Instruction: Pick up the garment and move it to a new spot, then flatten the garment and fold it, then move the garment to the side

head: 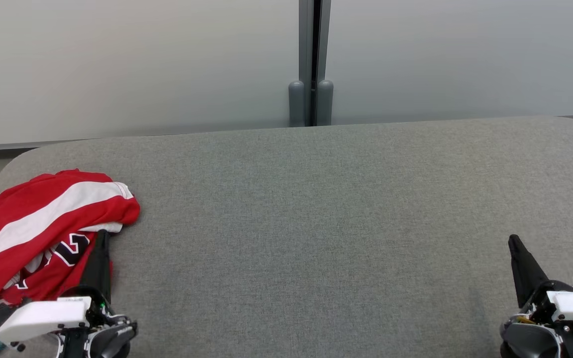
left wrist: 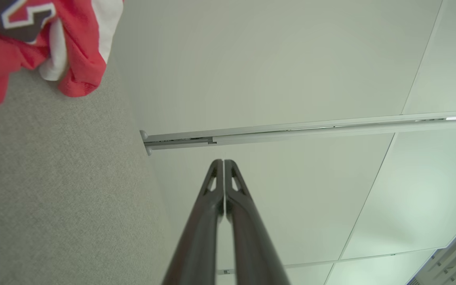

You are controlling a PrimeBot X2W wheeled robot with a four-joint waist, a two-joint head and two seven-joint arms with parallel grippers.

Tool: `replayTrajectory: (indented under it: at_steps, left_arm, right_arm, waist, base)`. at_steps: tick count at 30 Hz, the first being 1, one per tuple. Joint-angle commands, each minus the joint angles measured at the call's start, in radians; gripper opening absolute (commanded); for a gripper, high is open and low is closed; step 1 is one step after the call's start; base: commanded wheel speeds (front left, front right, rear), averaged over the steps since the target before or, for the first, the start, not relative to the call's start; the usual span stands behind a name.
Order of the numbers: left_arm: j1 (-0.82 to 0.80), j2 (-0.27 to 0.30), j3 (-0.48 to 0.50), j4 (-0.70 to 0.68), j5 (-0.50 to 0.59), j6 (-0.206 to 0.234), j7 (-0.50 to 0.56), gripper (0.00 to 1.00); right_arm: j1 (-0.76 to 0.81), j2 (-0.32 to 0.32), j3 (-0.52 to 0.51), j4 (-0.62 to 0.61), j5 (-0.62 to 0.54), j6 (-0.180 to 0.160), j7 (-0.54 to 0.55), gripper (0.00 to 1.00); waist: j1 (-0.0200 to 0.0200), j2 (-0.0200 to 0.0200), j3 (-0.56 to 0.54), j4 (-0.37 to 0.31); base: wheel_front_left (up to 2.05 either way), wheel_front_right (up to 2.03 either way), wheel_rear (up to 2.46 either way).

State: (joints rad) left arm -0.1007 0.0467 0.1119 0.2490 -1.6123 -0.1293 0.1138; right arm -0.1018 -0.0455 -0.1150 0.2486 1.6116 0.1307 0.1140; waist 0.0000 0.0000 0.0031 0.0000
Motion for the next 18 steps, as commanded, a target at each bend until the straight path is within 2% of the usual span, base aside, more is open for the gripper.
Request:
replayTrajectory:
  at_steps: [1,4,18]
  left_arm:
    - [0.005,-0.002,-0.001,0.006,0.0,0.0,-0.001,1.0]
    - [0.031,-0.01,-0.005,0.025,0.002,0.001,-0.004,1.0]
    - [0.018,-0.007,-0.038,-0.021,0.062,0.001,-0.074,1.0]
  right_arm:
    - [0.004,0.002,0.0,0.005,0.0,0.0,0.0,1.0]
    - [0.023,0.012,0.005,0.024,-0.001,-0.001,-0.002,1.0]
    - [0.004,-0.002,0.072,-0.033,-0.042,-0.001,-0.069,1.0]
  waist:
    - [0.0,0.0,0.0,0.0]
    - [0.0,0.0,0.0,0.0]
    - [0.0,0.0,0.002,0.003]
  base:
    - [0.0,0.0,0.0]
    - [0.0,0.0,0.0]
    - [0.0,0.0,0.0]
